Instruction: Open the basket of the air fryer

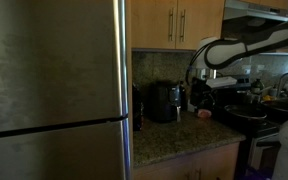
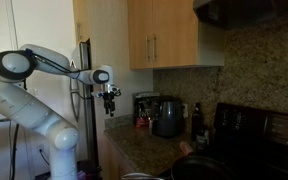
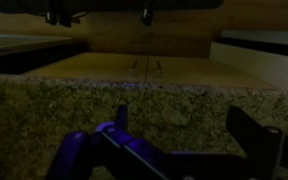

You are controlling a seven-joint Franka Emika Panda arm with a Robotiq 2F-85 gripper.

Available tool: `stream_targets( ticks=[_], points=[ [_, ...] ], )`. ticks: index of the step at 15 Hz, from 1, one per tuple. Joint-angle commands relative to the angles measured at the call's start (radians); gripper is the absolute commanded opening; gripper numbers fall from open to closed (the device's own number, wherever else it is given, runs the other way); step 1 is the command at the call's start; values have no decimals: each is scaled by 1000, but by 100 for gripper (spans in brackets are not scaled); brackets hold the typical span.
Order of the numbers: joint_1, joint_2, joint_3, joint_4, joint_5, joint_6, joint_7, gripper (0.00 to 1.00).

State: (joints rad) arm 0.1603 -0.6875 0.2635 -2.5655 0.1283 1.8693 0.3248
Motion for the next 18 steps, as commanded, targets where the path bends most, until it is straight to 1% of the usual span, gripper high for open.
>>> stream_targets(
  ticks=[1, 3, 5, 6, 8, 10, 11, 12, 14, 16, 18],
  points=[
    [-39, 165, -40, -33, 13, 139, -31, 100],
    [-67, 219, -35, -46, -45, 248, 9, 100],
    [-95, 290, -29, -45, -80, 352, 80, 100],
    [-61, 236, -48, -43, -58, 277, 39, 100],
    [-74, 283, -49, -43, -73, 331, 64, 100],
    [-75, 292, -49, -43, -74, 337, 70, 100],
    [-86, 302, -41, -45, -99, 350, 87, 100],
    [-86, 314, -53, -56, -87, 426, 71, 100],
    [-104, 321, -49, -64, -104, 542, 107, 100],
    [-133, 337, -31, -70, -163, 654, 155, 100],
    [-206, 368, 12, -74, -305, 780, 263, 100]
  ],
)
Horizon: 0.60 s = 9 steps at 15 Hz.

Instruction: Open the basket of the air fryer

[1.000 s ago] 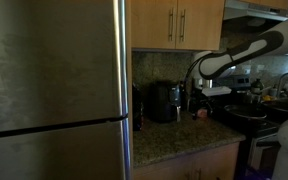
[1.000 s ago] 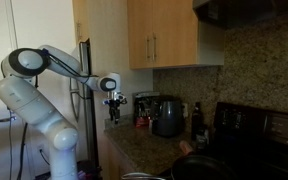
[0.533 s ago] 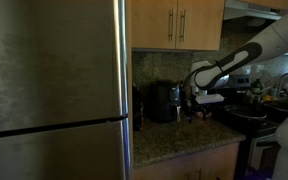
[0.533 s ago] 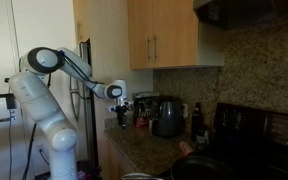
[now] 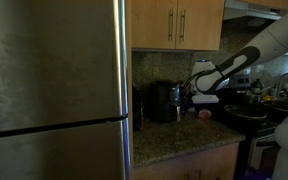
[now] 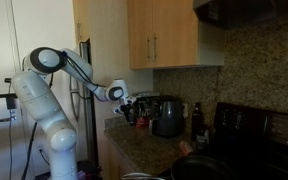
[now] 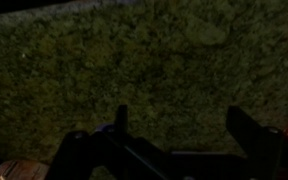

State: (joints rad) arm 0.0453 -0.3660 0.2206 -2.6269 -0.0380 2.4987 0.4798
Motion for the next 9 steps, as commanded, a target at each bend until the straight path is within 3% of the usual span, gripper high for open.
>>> stream_targets(
  ticks=[1, 2, 3, 9],
  points=[
    [-129, 64, 72, -7, -202, 182, 168, 100],
    [-152, 69, 85, 1, -246, 184, 228, 100],
    [-87, 36, 42, -5, -176, 135, 152, 100],
    [-138, 90, 64, 2, -263, 190, 214, 100]
  ],
)
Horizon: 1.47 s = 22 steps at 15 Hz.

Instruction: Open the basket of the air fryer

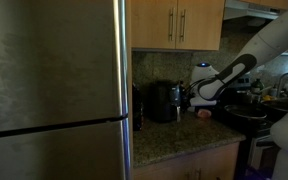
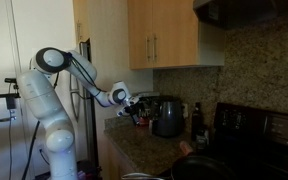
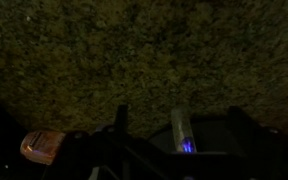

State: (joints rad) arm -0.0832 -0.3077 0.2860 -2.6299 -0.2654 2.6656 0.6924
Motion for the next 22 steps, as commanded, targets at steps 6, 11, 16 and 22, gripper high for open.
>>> stream_targets(
  ticks=[6, 11, 16, 22],
  points=[
    [-128, 208, 46, 94, -351, 242, 127, 100],
    [-138, 223, 30, 136, -478, 222, 264, 100],
    [-149, 289, 21, 177, -504, 250, 267, 100],
    [-146, 469, -1, 364, -505, 220, 323, 100]
  ],
)
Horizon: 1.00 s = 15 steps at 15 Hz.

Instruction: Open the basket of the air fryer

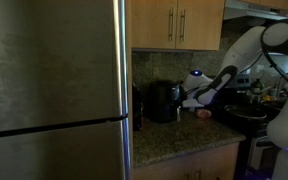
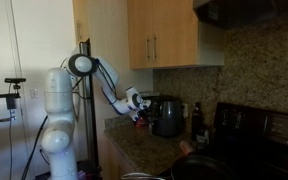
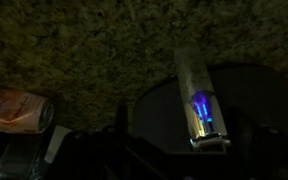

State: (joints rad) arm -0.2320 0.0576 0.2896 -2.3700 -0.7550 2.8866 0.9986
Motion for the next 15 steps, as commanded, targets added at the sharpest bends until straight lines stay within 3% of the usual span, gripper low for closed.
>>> stream_targets(
  ticks=[1, 5, 9, 10, 12, 15],
  points=[
    [4, 129, 0, 126, 7, 8, -4, 100],
    [34, 203, -21, 211, -58, -21, 38, 100],
    [52, 224, -33, 222, -132, -36, 51, 96],
    [58, 225, -37, 225, -154, -38, 61, 73],
    [67, 229, -47, 232, -199, -41, 79, 70],
    [85, 233, -58, 239, -270, -45, 117, 50]
  ],
)
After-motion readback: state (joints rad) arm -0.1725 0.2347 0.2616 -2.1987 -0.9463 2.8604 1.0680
